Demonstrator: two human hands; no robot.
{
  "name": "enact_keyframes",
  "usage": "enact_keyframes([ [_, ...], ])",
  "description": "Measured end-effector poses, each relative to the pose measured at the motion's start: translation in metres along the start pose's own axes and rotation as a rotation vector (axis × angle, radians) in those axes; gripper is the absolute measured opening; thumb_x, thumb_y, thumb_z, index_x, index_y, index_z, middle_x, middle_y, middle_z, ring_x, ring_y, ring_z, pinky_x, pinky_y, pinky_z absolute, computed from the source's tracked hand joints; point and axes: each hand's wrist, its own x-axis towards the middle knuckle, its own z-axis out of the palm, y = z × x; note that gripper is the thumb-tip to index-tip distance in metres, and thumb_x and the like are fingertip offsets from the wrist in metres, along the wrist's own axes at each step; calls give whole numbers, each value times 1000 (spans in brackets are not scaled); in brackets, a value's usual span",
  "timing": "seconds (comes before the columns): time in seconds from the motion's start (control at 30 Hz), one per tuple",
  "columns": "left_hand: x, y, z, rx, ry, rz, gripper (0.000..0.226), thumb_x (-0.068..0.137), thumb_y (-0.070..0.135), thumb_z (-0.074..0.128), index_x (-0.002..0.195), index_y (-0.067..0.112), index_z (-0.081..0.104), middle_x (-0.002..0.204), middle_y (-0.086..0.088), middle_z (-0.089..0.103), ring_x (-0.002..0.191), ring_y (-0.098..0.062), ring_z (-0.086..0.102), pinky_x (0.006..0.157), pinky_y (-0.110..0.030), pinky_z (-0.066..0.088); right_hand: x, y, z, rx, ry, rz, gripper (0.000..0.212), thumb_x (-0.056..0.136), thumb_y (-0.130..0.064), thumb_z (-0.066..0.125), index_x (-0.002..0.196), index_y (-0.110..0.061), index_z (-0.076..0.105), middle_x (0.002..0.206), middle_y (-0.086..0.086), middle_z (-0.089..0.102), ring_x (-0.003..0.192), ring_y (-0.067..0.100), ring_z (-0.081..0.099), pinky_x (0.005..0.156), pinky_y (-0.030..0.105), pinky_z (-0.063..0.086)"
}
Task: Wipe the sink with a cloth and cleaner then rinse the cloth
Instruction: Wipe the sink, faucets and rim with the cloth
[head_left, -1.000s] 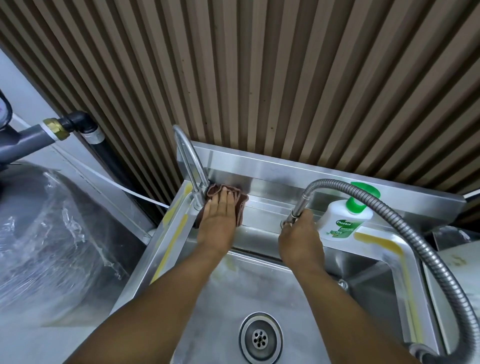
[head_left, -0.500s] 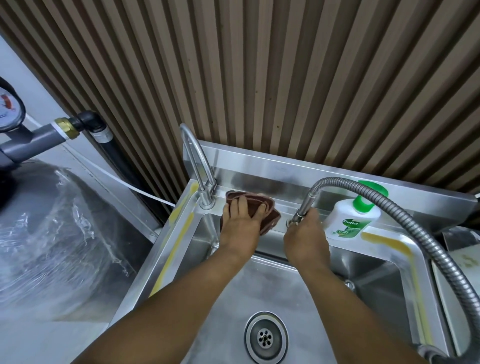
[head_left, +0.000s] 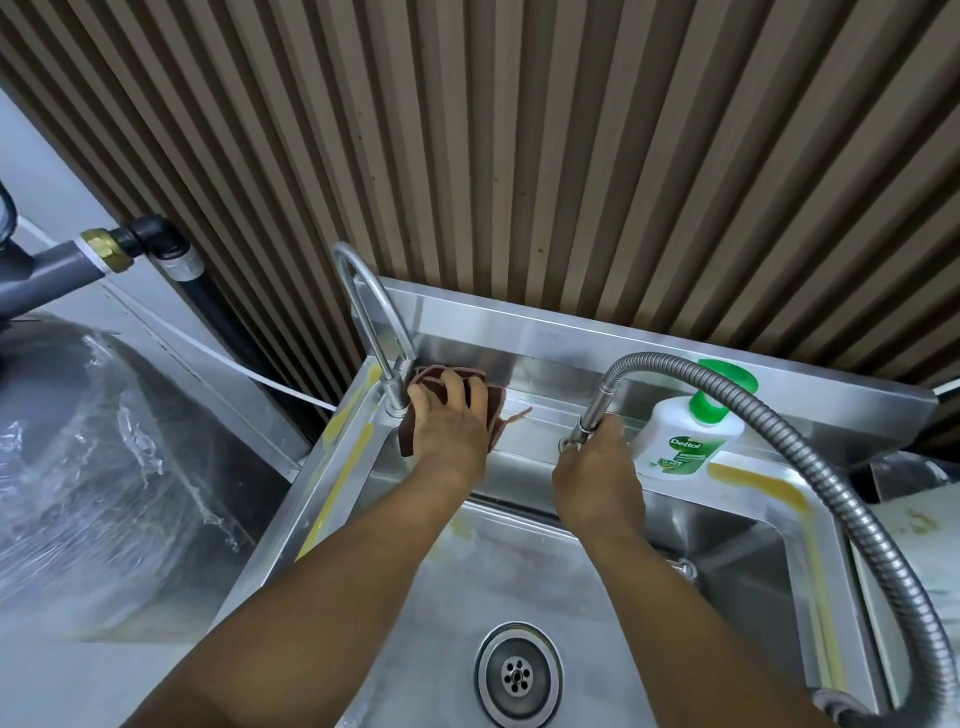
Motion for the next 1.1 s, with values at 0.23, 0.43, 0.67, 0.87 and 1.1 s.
enact_keyframes([
  [0.23, -5, 3, 17, -46, 40, 8, 92, 89, 24, 60, 155, 12, -3, 155, -30, 15, 139, -55, 24, 115, -69, 2, -1, -1, -1, -8, 0, -7, 14, 102, -20, 44, 115, -17, 41, 117, 11, 57, 105, 40, 59, 73, 37, 34],
  [0.43, 5, -3, 21, -209, 61, 33, 97, 83, 12, 67, 153, 17, 0, 159, -35, -1, 145, -60, 5, 117, -64, -12, 0, 0, 0, -10, -1, -5, 14, 102, -20, 45, 115, -18, 41, 116, 10, 57, 104, 40, 59, 73, 37, 35],
  [0.67, -7, 11, 44, -233, 211, 397, 90, 86, -3, 50, 160, 10, 0, 166, -21, -4, 152, -46, 1, 122, -48, -7, 2, 1, 4, 21, 12, -4, 10, 99, -19, 46, 108, -19, 41, 115, 11, 58, 103, 39, 59, 76, 40, 41],
  [0.87, 0, -5, 54, -215, 269, 514, 83, 89, 0, 46, 161, 15, 5, 169, -9, 0, 155, -32, 4, 124, -41, -2, 4, 2, 4, 9, 5, 4, 11, 99, -24, 47, 108, -20, 42, 114, 11, 61, 101, 39, 60, 76, 40, 41],
  [1.1, -7, -2, 53, -302, 249, 154, 86, 89, -7, 47, 158, 1, -4, 165, -25, -3, 153, -41, -3, 123, -48, -3, 3, 2, 4, 24, 0, 1, 11, 99, -22, 48, 108, -20, 41, 112, 9, 60, 99, 39, 59, 76, 40, 42],
])
